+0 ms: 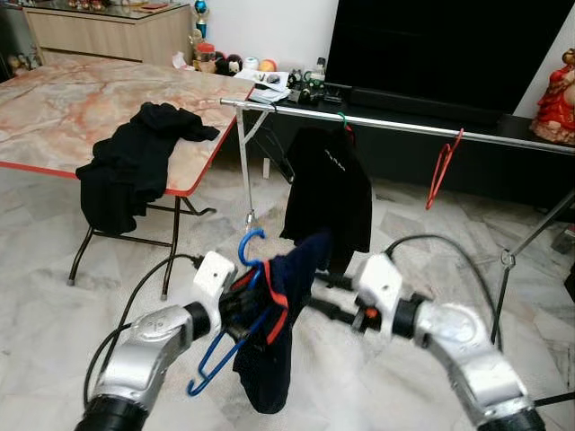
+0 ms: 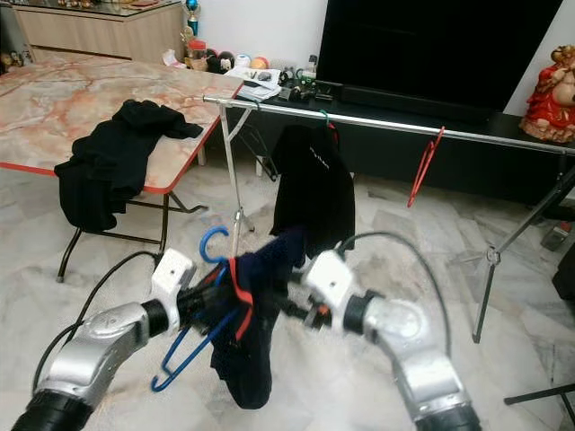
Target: Hang hanger
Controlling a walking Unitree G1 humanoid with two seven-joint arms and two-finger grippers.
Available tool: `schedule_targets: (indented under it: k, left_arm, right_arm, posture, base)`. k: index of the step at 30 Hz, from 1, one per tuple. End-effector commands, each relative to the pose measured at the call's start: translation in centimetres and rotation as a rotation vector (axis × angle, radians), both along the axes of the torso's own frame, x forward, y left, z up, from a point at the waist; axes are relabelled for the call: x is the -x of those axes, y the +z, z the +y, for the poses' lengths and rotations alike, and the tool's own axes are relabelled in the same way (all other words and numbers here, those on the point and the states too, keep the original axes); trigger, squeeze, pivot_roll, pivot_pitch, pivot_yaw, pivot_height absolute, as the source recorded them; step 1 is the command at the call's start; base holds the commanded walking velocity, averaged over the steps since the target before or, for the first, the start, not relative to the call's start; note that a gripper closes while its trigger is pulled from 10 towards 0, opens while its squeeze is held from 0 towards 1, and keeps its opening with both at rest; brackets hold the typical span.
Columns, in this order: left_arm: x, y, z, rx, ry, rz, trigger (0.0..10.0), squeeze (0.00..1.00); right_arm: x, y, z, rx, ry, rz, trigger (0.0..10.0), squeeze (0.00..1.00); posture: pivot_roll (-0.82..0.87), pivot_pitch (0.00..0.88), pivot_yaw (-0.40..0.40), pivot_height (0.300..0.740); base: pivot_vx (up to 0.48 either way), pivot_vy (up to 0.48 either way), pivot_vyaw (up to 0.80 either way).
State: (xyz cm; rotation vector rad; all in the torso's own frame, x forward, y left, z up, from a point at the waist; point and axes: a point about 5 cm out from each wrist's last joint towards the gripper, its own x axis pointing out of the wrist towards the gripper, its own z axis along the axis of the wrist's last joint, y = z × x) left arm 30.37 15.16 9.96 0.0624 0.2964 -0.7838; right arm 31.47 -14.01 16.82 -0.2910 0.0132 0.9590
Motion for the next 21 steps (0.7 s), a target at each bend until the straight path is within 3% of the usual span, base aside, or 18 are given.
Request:
schedule_targets:
  k: [1,3,7,11,12,13,15,16,19,20,21]
  left_arm:
    - [0.4,0.7,-0.8,-0.008,-0.103,-0.014,10.0,0.00]
    - [0.5,0.7,-0.8,-0.011,-0.110,-0.008,10.0,0.00]
    - [1.2,0.7,-0.8,-0.058,-0.235,-0.001,10.0,0.00]
    - [1.3,1.3,-1.1,-0.057,-0.294,-0.017,10.0,0.00]
    - [1.3,1.4,-1.1,-0.060,-0.305,-0.021,10.0,0.00]
    - [1.2,1.5,-1.1,-0.064,-0.316,-0.023,10.0,0.00]
    - [1.2,1.6,-1.2,-0.068,-0.324,-0.024,10.0,0.00]
    - [1.3,1.7,-1.2,-0.070,-0.342,-0.024,10.0,0.00]
    - [1.5,2.0,-1.3,-0.096,-0.400,-0.021,10.0,0.00]
    - [1.6,1.9,-1.2,-0.118,-0.424,-0.013,10.0,0.00]
    - [1.8,2.0,-1.2,-0.113,-0.437,-0.007,10.0,0.00]
  right_arm:
    - [-0.8,1.5,-1.0,-0.010,-0.025,-0.054,10.0,1.00]
    - [-0.9,1.6,-1.1,-0.006,-0.024,-0.058,10.0,1.00]
    - [-0.7,0.8,-1.5,0.173,0.153,-0.003,10.0,1.00]
    - [0.0,-0.4,-2.0,0.252,0.288,0.080,10.0,1.00]
    - [0.1,-0.7,-2.3,0.269,0.314,0.099,10.0,0.93]
    - [0.2,-1.0,-2.5,0.293,0.334,0.117,10.0,0.49]
    - [0.2,-1.2,-2.7,0.310,0.348,0.128,10.0,0.49]
    - [0.1,-1.6,-3.1,0.335,0.362,0.149,10.0,0.00]
    - [-0.1,-1.9,-3.8,0.348,0.410,0.194,10.0,0.00]
    - [-0.2,-1.8,-3.9,0.320,0.425,0.213,10.0,1.00]
    - [-0.1,-1.8,-4.0,0.320,0.445,0.222,10.0,1.00]
  posture:
    - [0.08,0.010,-0.084,0.740]
    - [0.08,0.010,-0.084,0.740]
    - [0.08,0.005,-0.090,0.740]
    - [0.09,0.000,-0.096,0.740]
    - [0.09,0.000,-0.096,0.740]
    - [0.09,0.000,-0.097,0.740]
    - [0.09,0.000,-0.098,0.740]
    - [0.09,0.000,-0.100,0.740]
    - [0.09,0.000,-0.105,0.740]
    - [0.09,0.000,-0.107,0.740]
    - [0.09,0.000,-0.108,0.740]
  base:
    - [0.000,0.000,0.00]
    - [0.000,0.000,0.00]
    - [0.000,0.000,0.00]
    - [0.000,0.000,0.00]
    - [0.000,0.000,0.00]
    - [0.000,0.000,0.00]
    - [0.000,0.000,0.00]
    - [0.000,0.000,0.00]
    - [0.000,0.000,0.00]
    - [0.000,0.000,0.00]
    - [0.000,0.000,0.00]
